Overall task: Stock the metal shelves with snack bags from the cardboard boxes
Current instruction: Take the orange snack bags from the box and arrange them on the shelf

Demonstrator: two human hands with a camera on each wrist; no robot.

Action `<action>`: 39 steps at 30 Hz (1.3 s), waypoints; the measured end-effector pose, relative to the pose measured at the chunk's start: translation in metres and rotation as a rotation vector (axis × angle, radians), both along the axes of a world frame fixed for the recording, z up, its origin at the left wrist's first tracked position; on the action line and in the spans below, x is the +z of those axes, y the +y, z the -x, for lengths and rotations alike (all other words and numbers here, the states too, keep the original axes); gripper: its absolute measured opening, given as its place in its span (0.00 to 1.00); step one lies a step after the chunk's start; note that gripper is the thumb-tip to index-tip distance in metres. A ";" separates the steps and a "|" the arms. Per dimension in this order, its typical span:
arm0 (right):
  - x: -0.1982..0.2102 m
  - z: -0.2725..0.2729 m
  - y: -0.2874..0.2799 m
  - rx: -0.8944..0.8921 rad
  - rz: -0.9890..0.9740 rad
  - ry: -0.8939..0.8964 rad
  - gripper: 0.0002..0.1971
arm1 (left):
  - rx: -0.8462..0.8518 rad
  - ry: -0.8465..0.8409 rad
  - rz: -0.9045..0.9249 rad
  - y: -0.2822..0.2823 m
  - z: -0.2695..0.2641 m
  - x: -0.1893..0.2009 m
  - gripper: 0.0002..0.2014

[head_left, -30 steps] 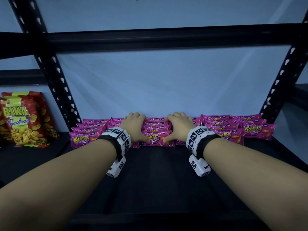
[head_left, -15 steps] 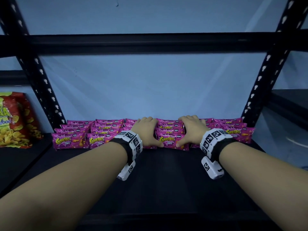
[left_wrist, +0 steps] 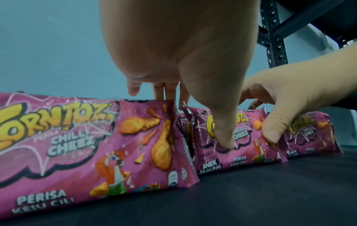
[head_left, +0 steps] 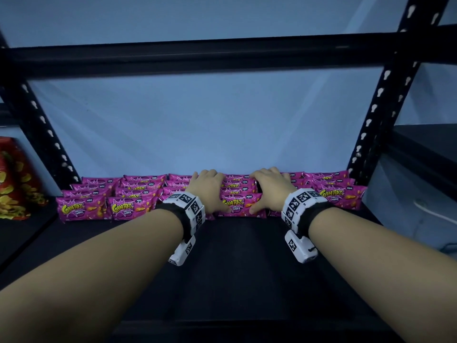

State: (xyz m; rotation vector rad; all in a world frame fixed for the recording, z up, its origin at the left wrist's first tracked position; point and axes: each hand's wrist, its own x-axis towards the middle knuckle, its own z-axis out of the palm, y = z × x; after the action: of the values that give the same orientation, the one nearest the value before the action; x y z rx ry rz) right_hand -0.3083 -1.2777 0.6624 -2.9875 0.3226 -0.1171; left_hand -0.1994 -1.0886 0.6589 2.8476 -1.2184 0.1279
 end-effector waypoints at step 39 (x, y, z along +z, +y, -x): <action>-0.006 0.018 0.016 -0.174 -0.013 -0.065 0.38 | 0.044 0.024 0.185 0.032 -0.011 -0.014 0.38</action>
State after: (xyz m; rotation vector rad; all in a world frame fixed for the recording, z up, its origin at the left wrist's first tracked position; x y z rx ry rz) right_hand -0.3267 -1.2613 0.6564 -2.9302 0.5734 -0.2282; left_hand -0.1884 -1.0566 0.6449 2.7095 -1.0788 0.1967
